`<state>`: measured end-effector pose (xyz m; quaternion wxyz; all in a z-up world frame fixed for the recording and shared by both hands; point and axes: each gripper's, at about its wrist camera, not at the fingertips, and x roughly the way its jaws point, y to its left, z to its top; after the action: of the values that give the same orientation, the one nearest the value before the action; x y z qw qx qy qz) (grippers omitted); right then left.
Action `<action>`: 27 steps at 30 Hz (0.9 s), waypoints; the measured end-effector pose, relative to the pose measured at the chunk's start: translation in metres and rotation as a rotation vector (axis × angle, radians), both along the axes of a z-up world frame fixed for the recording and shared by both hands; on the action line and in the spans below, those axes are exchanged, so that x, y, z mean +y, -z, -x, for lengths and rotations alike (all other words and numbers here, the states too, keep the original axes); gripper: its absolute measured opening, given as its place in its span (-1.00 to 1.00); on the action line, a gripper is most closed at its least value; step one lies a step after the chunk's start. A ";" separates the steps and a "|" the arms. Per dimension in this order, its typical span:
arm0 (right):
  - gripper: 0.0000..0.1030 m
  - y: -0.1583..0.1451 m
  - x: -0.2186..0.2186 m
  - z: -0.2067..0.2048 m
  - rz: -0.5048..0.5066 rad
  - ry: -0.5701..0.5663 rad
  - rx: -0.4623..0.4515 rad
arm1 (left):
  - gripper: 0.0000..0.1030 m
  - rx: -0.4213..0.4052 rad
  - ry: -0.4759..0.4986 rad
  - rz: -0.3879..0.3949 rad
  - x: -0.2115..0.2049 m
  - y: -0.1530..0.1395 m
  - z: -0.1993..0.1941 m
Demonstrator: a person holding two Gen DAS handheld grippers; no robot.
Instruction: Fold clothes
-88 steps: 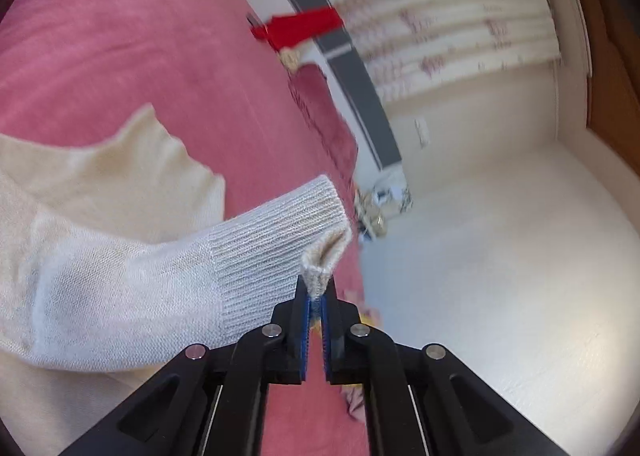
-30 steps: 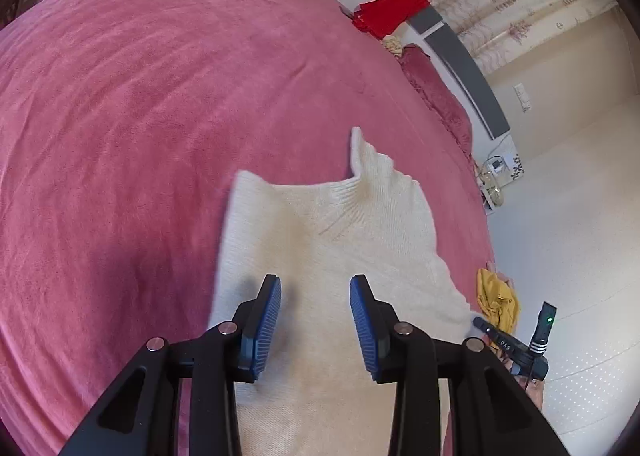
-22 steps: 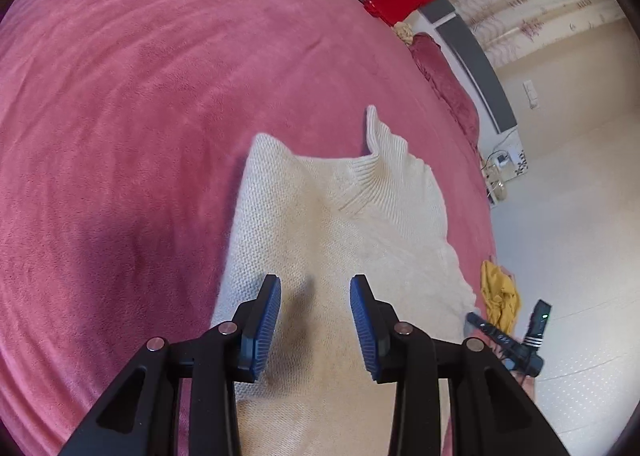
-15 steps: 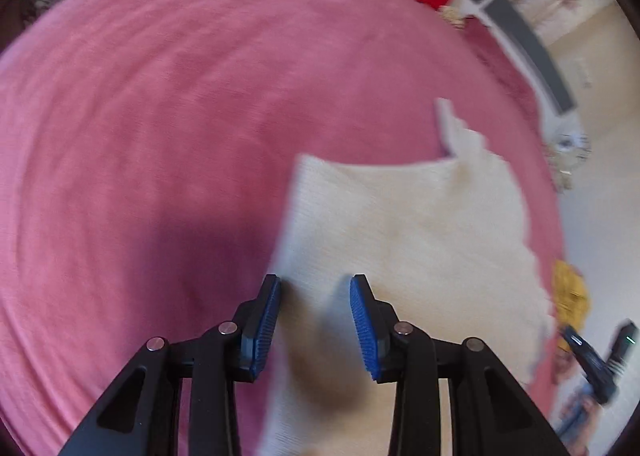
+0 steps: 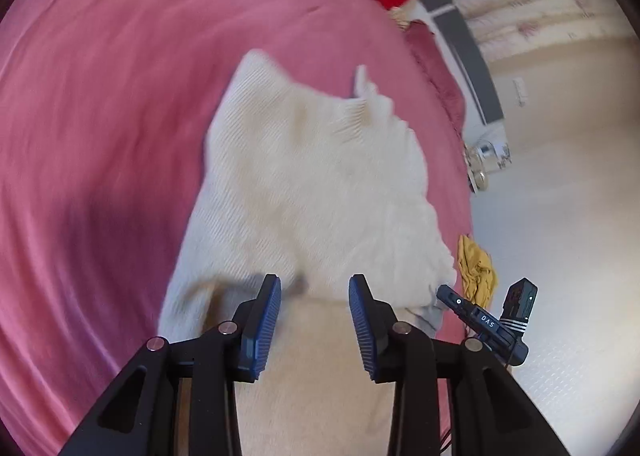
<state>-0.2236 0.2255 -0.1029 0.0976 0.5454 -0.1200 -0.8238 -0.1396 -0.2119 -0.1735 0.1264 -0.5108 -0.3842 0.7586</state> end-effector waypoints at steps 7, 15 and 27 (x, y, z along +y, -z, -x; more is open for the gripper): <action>-0.30 -0.014 0.002 -0.008 0.042 0.024 0.004 | -0.34 -0.045 -0.168 0.064 -0.053 0.007 -0.060; -0.26 -0.011 -0.041 -0.084 0.102 -0.136 -0.067 | -0.32 -0.015 -0.126 -0.071 -0.045 0.005 -0.067; -0.34 0.018 0.011 -0.124 0.029 0.061 -0.155 | -0.34 -0.027 -0.270 0.021 -0.098 0.010 -0.077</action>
<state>-0.0997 0.2368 -0.1204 0.0710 0.6021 -0.1559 -0.7798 -0.0627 -0.3098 -0.1832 0.0129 -0.4659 -0.4432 0.7657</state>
